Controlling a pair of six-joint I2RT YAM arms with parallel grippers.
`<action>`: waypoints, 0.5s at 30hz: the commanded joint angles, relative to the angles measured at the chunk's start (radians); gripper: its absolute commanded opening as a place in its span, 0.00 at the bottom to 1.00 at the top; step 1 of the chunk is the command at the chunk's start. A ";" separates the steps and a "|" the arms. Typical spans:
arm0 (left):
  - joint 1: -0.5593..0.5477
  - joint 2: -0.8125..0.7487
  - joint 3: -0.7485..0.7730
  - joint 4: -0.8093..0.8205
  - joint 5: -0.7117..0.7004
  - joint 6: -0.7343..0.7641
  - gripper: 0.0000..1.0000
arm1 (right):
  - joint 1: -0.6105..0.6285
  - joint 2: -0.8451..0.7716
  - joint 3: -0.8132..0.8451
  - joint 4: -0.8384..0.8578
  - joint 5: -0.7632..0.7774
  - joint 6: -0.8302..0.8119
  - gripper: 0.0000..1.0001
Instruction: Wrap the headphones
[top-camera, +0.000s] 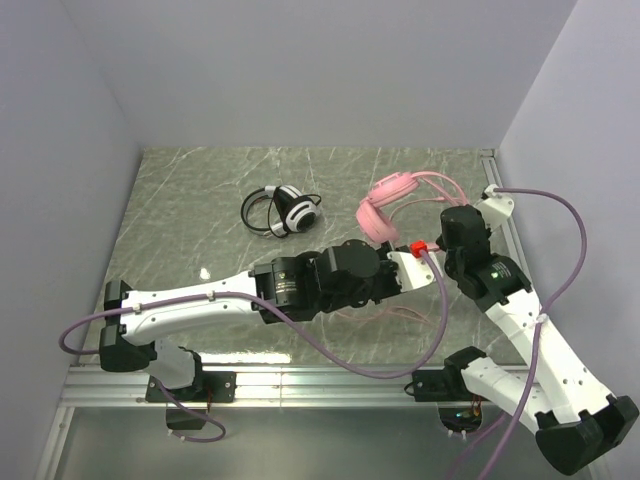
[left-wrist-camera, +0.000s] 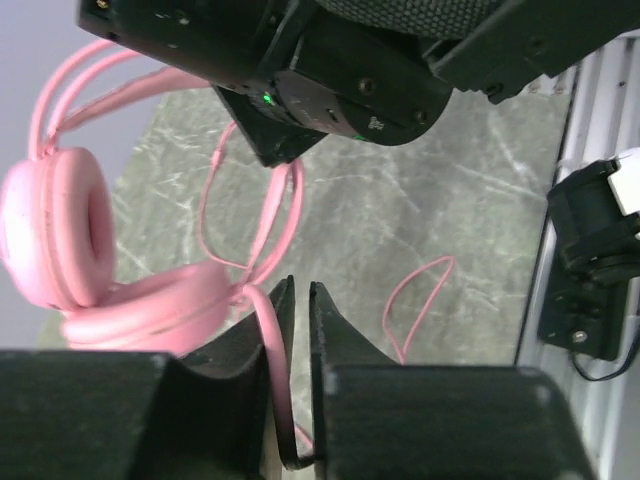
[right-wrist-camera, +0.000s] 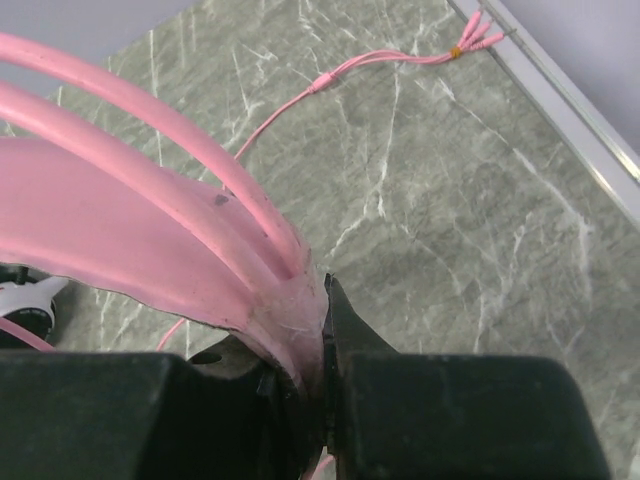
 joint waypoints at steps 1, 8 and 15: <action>-0.009 -0.046 0.086 -0.036 -0.020 0.029 0.13 | 0.005 -0.016 0.019 0.149 0.017 -0.052 0.00; 0.017 0.070 0.361 -0.353 -0.001 0.035 0.08 | 0.012 -0.036 -0.035 0.204 -0.036 -0.156 0.00; 0.016 0.109 0.416 -0.437 -0.173 0.074 0.00 | 0.012 0.007 -0.023 0.181 -0.064 -0.130 0.00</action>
